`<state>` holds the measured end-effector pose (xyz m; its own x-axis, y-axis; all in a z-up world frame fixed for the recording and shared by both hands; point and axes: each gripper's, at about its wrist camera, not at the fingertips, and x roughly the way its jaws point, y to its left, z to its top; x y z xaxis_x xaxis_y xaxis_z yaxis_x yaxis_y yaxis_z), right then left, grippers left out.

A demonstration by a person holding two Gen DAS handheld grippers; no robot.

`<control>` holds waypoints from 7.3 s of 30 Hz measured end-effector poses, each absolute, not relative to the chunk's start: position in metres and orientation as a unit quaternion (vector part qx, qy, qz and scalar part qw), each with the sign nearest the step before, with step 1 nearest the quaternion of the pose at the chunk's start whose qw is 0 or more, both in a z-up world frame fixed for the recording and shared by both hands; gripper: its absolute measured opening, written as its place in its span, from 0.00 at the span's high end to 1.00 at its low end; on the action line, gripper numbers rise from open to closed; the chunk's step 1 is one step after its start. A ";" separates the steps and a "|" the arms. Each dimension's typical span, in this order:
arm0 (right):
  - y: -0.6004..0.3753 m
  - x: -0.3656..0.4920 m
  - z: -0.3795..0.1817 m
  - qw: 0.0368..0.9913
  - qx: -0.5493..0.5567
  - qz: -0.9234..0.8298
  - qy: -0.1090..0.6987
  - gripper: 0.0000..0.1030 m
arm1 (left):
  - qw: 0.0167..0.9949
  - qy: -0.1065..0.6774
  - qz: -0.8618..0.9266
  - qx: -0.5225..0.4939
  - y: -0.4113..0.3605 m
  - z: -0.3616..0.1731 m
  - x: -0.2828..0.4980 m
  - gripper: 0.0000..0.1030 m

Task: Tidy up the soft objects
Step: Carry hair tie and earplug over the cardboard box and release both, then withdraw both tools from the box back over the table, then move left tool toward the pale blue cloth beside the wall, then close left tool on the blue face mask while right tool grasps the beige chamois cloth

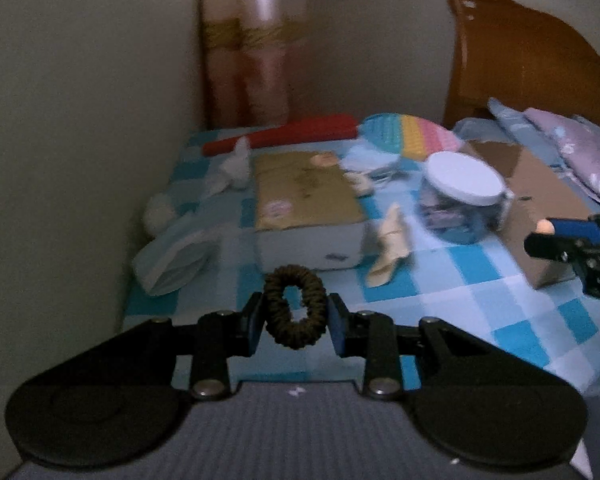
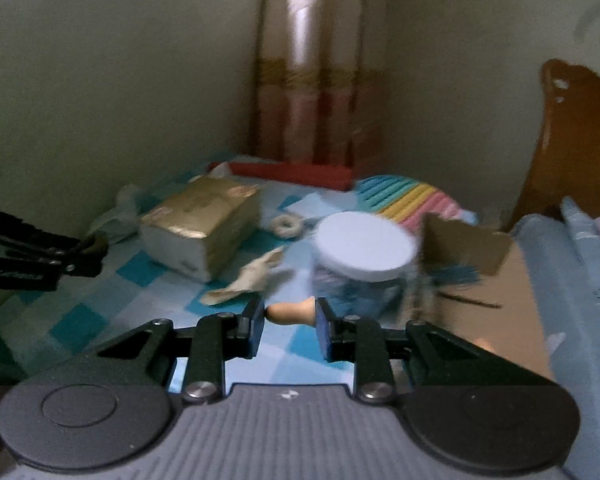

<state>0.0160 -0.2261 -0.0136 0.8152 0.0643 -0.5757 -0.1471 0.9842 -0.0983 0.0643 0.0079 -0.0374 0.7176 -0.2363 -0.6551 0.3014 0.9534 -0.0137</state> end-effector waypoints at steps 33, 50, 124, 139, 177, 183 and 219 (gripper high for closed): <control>-0.328 0.037 -0.025 0.925 -0.031 -0.035 0.377 0.13 | 0.885 0.306 -0.328 0.124 -0.165 0.019 0.086 0.69; -0.348 0.036 -0.028 0.923 -0.011 -0.045 0.381 0.12 | 0.851 0.302 -0.405 0.146 -0.276 0.023 0.133 0.17; -0.173 0.064 -0.056 0.918 -0.066 0.080 0.382 0.00 | 0.935 0.338 -0.037 0.106 0.016 -0.061 0.078 0.04; -0.181 0.096 -0.088 0.904 -0.046 0.086 0.417 0.00 | 0.944 0.307 -0.008 0.119 0.013 -0.076 0.132 0.09; -0.163 0.142 -0.093 0.915 -0.058 0.082 0.392 0.24 | 0.939 0.337 0.007 0.069 0.029 -0.097 0.172 0.72; -0.162 0.146 -0.095 0.912 -0.059 0.076 0.398 0.47 | 0.937 0.341 -0.001 0.069 0.030 -0.092 0.167 0.76; -0.177 0.151 -0.097 0.916 -0.031 0.060 0.395 0.53 | 0.928 0.362 -0.048 0.067 0.023 -0.092 0.147 0.30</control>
<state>0.1506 -0.1770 -0.0971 0.6816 0.0846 -0.7269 -0.1337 0.9910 -0.0101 0.1473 0.0234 -0.0917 0.7331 -0.0410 -0.6789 0.1381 0.9864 0.0895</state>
